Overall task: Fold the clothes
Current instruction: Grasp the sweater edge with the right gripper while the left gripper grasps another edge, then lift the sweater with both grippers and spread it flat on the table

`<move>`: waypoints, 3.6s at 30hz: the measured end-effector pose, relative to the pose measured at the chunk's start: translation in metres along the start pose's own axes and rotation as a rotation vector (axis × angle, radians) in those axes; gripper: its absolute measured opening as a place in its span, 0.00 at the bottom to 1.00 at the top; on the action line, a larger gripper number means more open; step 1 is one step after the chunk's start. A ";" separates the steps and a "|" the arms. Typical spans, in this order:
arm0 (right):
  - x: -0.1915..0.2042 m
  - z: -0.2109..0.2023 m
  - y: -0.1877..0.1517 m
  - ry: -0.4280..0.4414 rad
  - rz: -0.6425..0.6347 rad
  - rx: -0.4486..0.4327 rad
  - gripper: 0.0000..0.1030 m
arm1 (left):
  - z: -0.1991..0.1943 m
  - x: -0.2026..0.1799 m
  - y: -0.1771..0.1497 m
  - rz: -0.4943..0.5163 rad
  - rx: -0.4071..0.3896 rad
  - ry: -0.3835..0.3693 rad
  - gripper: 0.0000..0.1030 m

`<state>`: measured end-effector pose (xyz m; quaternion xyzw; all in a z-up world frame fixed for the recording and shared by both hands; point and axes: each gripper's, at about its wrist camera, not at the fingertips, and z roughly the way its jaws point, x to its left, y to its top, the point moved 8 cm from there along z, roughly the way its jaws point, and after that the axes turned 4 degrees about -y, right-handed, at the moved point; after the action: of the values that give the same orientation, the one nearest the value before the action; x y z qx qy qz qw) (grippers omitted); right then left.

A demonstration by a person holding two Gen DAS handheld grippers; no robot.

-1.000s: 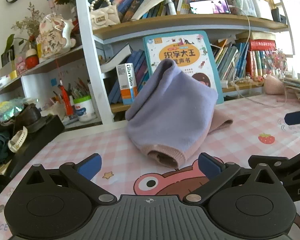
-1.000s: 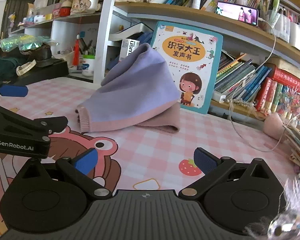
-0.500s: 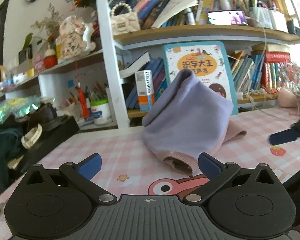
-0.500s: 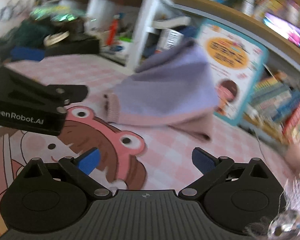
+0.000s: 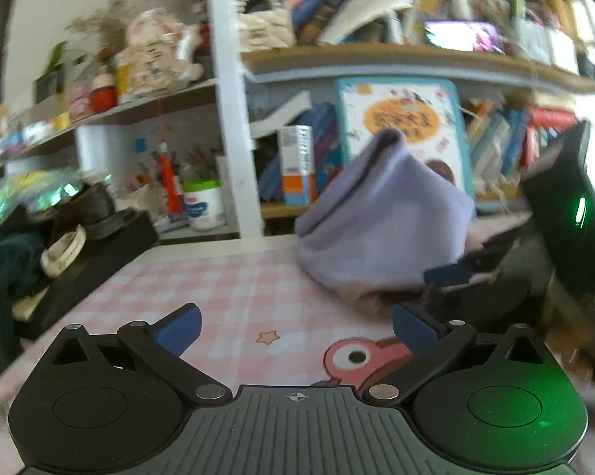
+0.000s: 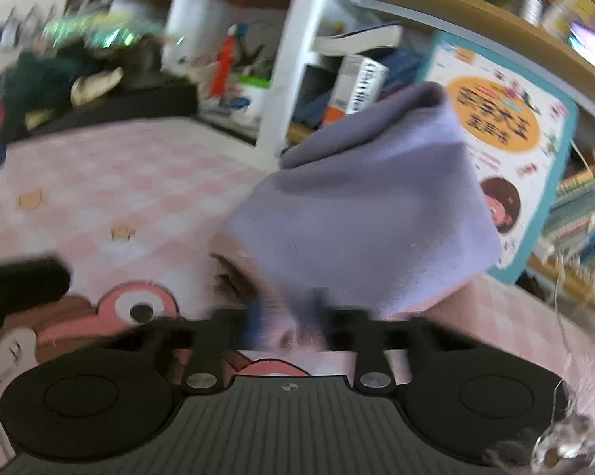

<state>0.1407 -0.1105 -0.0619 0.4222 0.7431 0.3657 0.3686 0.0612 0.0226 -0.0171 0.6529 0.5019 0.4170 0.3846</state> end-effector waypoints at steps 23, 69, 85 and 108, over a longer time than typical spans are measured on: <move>-0.092 -0.164 -0.028 -0.185 -0.007 -0.117 0.18 | 0.052 -0.078 0.070 0.315 -0.152 -0.195 0.11; -0.108 -0.414 0.087 -0.460 0.000 -0.942 0.06 | -0.264 0.083 0.203 -0.019 -0.917 -0.024 0.09; -0.164 -0.111 0.007 -0.311 0.144 -0.121 0.06 | 0.062 0.035 0.057 0.024 0.073 -0.153 0.10; -0.097 -0.162 -0.092 -0.042 0.126 0.085 0.53 | -0.022 0.018 -0.019 -0.101 0.237 -0.323 0.70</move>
<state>0.0054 -0.2698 -0.0426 0.4910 0.7219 0.3477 0.3420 0.0365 0.0456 -0.0241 0.7259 0.5115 0.2252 0.4009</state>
